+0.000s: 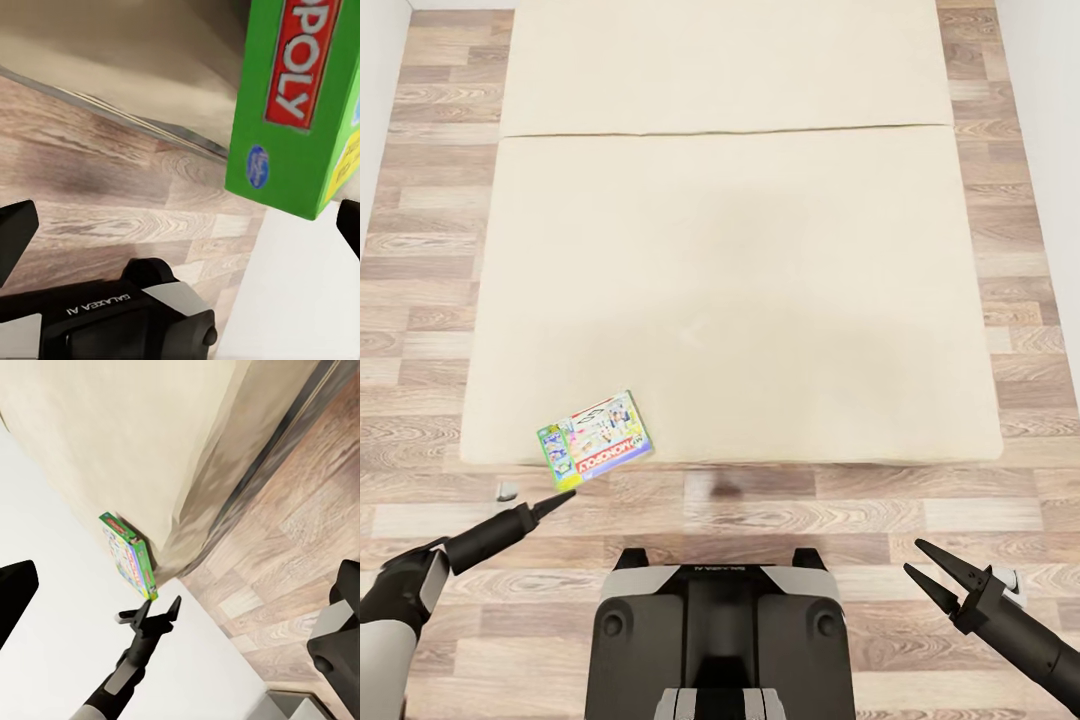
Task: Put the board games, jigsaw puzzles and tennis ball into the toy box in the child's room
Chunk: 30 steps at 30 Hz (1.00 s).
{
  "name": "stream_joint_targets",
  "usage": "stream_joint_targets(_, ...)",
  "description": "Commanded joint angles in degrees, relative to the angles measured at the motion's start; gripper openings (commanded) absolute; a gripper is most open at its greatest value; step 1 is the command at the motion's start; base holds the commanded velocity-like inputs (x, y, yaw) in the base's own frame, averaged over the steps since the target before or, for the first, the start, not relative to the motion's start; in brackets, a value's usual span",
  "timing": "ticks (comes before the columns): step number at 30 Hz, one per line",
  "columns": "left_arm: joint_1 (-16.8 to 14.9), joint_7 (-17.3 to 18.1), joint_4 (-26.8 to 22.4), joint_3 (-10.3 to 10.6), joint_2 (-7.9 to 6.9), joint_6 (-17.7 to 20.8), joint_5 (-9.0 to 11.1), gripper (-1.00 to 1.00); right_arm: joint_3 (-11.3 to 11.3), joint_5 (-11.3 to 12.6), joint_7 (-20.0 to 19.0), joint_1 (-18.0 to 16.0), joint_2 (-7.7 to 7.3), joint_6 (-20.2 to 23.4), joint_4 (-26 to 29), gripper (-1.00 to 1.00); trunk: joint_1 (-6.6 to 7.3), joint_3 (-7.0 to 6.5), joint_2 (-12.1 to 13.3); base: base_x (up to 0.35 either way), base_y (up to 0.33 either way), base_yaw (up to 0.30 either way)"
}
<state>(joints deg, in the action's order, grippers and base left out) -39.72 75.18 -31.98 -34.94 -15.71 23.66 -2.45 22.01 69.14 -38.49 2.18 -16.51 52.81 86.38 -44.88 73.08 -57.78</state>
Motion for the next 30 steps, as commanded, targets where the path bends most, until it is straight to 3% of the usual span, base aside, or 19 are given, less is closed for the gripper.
stream_joint_targets(1, 0.0, 0.3, 0.0, 0.7, 0.01, 0.6, -0.2, 1.0, 0.0, 0.0, -0.1, 0.0, -0.01, 0.3, 0.0, 1.0, -0.01, 0.02, 0.0, 0.0, 0.0, 0.0)
stream_joint_targets(7, 0.0, 0.6, 0.0, 4.0, 0.04, 0.5, -0.1, 1.0, 0.0, 0.0, -0.1, 0.0, -0.01, 0.3, 0.0, 1.0, -0.01, 0.02, 0.0, 0.0, 0.0, 0.0)
stream_joint_targets(10, 0.0, 1.8, 0.0, 4.5, 0.05, 0.5, -0.2, 1.0, 0.0, 0.0, -0.1, 0.0, -0.01, 0.3, 0.0, 1.0, -0.01, 0.02, 0.0, 0.0, 0.0, 0.0)
stream_joint_targets(17, 0.0, 4.0, 0.0, 4.8, 0.06, 0.4, -0.2, 1.0, 0.0, 0.0, -0.1, 0.0, -0.01, 0.3, 0.0, 1.0, -0.01, 0.02, 0.0, 0.0, 0.0, 0.0)
stream_joint_targets(30, 0.0, 4.3, 0.0, 4.9, 0.06, 0.4, -0.2, 1.0, 0.0, 0.0, -0.1, 0.0, -0.01, 0.3, 0.0, 1.0, -0.01, 0.02, 0.0, 0.054, 0.0, 0.0)
